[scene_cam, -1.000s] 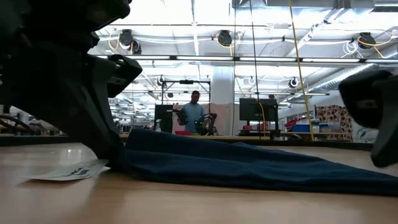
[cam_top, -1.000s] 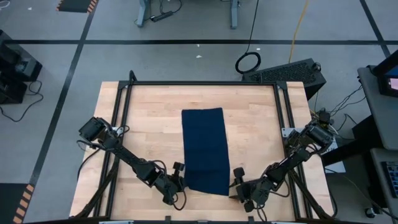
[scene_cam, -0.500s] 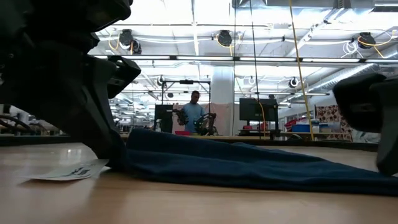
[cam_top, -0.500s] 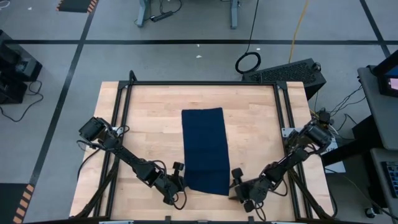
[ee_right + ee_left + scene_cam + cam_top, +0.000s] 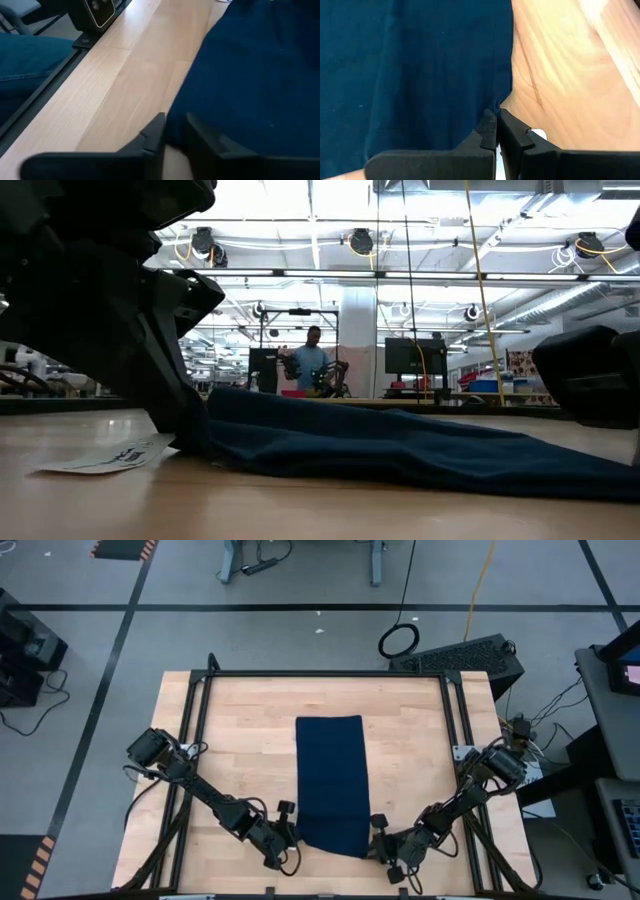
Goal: Roll towel into tight, uniform cylinder
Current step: Roll the blue cloth napkin
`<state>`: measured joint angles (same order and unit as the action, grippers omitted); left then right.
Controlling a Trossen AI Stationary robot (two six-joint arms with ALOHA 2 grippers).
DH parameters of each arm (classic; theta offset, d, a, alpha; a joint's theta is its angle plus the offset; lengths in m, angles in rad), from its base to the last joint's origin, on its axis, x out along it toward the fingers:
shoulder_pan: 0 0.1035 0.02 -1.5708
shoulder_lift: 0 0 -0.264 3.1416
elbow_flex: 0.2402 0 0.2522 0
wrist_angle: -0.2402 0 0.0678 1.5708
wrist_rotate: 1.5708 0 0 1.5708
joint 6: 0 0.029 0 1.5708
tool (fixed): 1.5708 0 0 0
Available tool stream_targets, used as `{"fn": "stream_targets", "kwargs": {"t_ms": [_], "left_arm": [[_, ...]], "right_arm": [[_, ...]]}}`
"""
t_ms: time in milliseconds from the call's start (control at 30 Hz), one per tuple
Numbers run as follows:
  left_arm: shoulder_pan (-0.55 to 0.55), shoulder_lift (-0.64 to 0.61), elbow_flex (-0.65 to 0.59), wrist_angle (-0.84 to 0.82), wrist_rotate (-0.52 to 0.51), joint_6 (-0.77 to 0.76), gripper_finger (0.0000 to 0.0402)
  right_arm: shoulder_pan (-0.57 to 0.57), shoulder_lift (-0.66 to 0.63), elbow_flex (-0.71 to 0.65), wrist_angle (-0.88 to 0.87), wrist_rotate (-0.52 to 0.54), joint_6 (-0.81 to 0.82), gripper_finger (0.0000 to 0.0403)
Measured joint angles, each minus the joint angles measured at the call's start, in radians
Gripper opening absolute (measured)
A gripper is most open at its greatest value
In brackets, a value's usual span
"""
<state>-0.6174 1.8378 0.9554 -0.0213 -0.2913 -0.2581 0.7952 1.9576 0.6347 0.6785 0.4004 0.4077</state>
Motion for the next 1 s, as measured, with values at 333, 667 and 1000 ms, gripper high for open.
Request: {"fn": "stream_targets", "kwargs": {"t_ms": [333,667,1000], "left_arm": [[-0.027,-0.05,0.0,0.022,0.045,0.002,0.0007],[-0.079,-0.2,0.001,0.045,0.055,-0.033,0.0007],[-0.07,-0.355,0.001,0.001,-0.115,0.144,0.0007]], "right_arm": [[0.003,-0.132,-0.006,-0.036,-0.054,0.037,0.001],[0.003,-0.311,-0.005,-0.065,-0.089,0.1,0.0002],[-0.028,-0.452,-0.005,-0.222,0.071,-0.049,0.0003]]}}
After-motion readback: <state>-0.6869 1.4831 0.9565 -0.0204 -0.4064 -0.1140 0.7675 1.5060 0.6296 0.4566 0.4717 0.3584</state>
